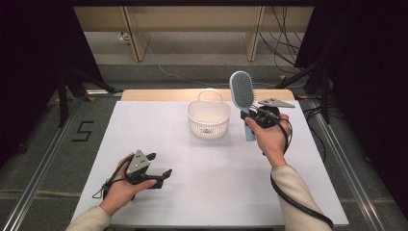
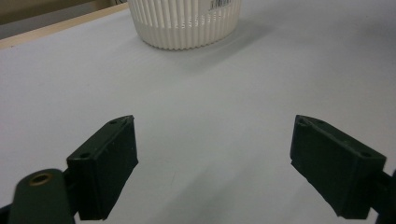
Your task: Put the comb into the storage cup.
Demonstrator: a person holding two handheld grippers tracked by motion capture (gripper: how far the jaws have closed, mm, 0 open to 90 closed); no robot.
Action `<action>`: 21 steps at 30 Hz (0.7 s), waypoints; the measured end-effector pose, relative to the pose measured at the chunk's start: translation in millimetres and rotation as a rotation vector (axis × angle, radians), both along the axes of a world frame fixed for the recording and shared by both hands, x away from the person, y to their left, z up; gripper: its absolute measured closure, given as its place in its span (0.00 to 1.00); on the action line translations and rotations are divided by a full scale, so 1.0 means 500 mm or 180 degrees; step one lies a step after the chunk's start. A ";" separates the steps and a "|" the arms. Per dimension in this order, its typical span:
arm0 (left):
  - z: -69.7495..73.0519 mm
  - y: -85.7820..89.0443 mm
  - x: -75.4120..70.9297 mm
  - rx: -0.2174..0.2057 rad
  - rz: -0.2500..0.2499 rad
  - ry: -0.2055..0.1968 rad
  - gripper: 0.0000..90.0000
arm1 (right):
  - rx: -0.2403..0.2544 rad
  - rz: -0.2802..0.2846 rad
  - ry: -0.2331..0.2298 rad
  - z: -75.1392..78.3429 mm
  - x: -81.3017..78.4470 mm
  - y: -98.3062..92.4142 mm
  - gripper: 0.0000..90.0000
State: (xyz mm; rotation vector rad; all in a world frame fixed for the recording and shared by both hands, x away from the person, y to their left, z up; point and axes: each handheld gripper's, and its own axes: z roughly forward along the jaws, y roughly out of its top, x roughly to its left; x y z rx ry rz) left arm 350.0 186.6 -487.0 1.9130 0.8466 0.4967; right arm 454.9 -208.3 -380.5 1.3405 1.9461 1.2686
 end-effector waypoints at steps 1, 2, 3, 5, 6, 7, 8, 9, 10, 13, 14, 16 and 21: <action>0.000 0.000 0.000 0.0001 -0.0003 -0.0001 0.16 | 0.0001 -0.0001 -0.0001 0.000 0.000 0.000 0.79; 0.000 0.000 0.000 0.0001 0.0001 0.0000 0.16 | 0.0001 -0.0002 -0.0003 0.000 0.001 0.001 0.79; 0.000 0.000 0.000 0.0000 -0.0001 -0.0001 0.16 | 0.0004 -0.0001 -0.0001 0.000 0.001 0.001 0.79; 0.000 0.000 0.000 0.0002 -0.0004 -0.0004 0.16 | 0.0003 -0.0005 -0.0006 0.001 0.001 0.002 0.79; 0.000 0.000 0.000 0.0002 -0.0005 -0.0004 0.16 | 0.0001 -0.0002 -0.0007 0.001 0.001 0.003 0.79; 0.000 0.000 0.000 0.0006 -0.0004 -0.0005 0.16 | 0.0005 -0.0001 -0.0009 0.002 0.001 0.003 0.79; 0.000 0.000 0.000 0.0005 -0.0003 -0.0006 0.16 | 0.0005 0.0005 -0.0013 0.002 0.001 0.004 0.79; 0.000 0.000 0.000 0.0002 -0.0005 -0.0004 0.16 | 0.0005 0.0002 -0.0018 0.003 0.001 0.005 0.79; 0.000 0.000 0.000 0.0004 -0.0006 -0.0004 0.16 | 0.0004 -0.0001 -0.0021 0.003 0.001 0.006 0.79; 0.000 0.000 0.000 0.0003 -0.0004 -0.0004 0.16 | 0.0006 0.0011 -0.0029 0.004 0.002 0.008 0.79; 0.000 0.000 0.000 -0.0002 0.0000 0.0000 0.16 | 0.0008 0.0014 -0.0026 0.005 0.003 0.009 0.79; 0.000 0.000 0.000 0.0001 -0.0002 -0.0004 0.16 | 0.0013 0.0014 -0.0028 0.005 0.004 0.010 0.79; 0.000 0.000 0.000 0.0002 -0.0001 -0.0007 0.16 | 0.0022 0.0016 -0.0034 0.006 0.005 0.012 0.79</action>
